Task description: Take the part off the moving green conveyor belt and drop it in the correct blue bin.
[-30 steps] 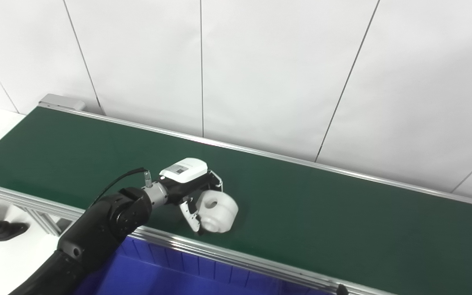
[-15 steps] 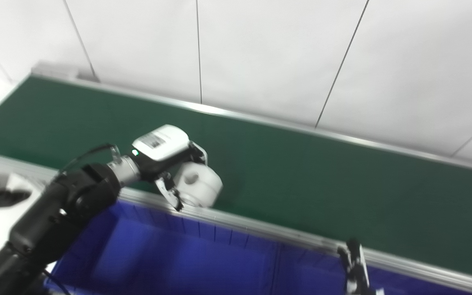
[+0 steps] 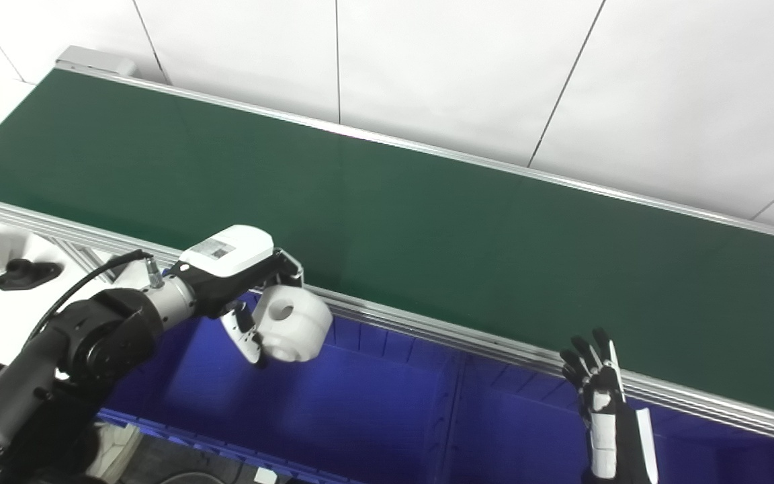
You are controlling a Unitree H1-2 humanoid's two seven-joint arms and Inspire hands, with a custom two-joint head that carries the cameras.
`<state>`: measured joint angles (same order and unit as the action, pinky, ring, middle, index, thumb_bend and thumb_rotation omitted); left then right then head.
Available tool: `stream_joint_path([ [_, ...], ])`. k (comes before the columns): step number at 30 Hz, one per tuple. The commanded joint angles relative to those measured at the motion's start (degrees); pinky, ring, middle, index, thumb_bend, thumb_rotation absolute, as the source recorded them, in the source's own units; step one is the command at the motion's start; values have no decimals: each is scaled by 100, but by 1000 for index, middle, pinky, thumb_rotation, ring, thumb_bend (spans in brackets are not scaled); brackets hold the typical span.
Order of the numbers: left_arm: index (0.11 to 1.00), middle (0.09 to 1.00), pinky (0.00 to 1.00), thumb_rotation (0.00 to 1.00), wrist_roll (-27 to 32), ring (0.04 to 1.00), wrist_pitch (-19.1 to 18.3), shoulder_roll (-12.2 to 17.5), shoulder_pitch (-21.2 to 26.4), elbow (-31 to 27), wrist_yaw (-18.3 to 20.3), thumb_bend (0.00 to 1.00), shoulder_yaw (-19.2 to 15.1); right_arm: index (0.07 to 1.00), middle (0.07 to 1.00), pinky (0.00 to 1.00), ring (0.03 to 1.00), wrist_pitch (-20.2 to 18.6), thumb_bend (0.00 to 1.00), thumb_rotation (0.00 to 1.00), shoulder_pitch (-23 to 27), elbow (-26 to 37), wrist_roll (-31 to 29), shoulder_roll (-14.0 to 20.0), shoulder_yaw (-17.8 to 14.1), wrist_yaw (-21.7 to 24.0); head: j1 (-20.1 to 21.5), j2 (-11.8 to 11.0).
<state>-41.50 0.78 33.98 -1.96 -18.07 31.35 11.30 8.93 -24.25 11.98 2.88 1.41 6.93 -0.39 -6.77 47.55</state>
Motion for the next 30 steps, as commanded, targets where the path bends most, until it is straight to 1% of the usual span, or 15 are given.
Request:
stream_joint_path([
  [1,499,452,348,0,-208,406,-156,161,68,-63,112,524,22,992,922,890,894,13,817,1000,69,77,23,-56,14,35,16,-9],
  [4,504,454,369,0,-302,426,-286,171,108,54,316,524,96,994,925,885,893,60,823,1000,149,-50,108,-84,18,5,105,-80],
  [6,502,470,415,0,-230,470,-426,160,119,94,453,524,91,996,926,882,892,98,828,1000,192,-122,137,-108,8,-8,149,-113],
  [7,620,610,538,126,-192,604,-499,149,120,105,507,727,82,997,928,881,893,119,829,998,217,-160,141,-120,0,-13,175,-127],
  [9,757,762,687,258,-232,758,-531,142,102,63,521,918,96,997,929,880,892,158,826,994,272,-230,149,-141,-20,-28,225,-153],
  [11,871,902,880,416,-354,895,-479,118,66,-45,450,991,126,997,930,876,891,219,804,997,338,-307,178,-144,-37,-47,281,-187],
  [12,879,911,892,431,-401,903,-444,52,12,-141,319,993,108,997,929,874,890,265,801,998,379,-352,188,-151,-43,-58,314,-213],
  [13,895,935,909,489,-428,920,-423,1,-21,-198,227,995,94,991,925,869,885,298,786,996,411,-386,193,-155,-50,-64,317,-218],
  [15,902,947,912,526,-413,928,-383,-175,-114,-305,-56,996,41,987,923,864,881,306,780,994,476,-423,188,-153,-61,-57,333,-248],
  [17,897,927,830,554,-370,903,-378,-360,-206,-422,-273,977,5,987,923,859,880,282,783,995,536,-422,164,-133,-67,-21,323,-275],
  [20,869,894,768,514,-318,871,-391,-632,-330,-623,-467,951,-8,983,925,857,882,282,784,999,616,-447,110,-99,-81,31,267,-324],
  [24,857,878,737,463,-175,856,-476,-1021,-482,-929,-575,908,-15,982,922,845,877,299,780,998,685,-459,122,-46,-81,51,262,-337],
  [26,858,877,717,461,-45,852,-483,-1214,-548,-1086,-611,878,-13,985,923,842,876,319,775,1000,700,-444,133,0,-74,63,291,-327],
  [28,853,875,718,440,105,848,-490,-1436,-649,-1227,-680,864,-22,989,923,840,876,339,769,1000,659,-399,119,66,-74,87,356,-308],
  [30,855,875,728,438,351,847,-552,-1745,-800,-1356,-796,843,-46,990,925,839,877,354,769,1000,574,-318,104,127,-77,99,482,-277],
])
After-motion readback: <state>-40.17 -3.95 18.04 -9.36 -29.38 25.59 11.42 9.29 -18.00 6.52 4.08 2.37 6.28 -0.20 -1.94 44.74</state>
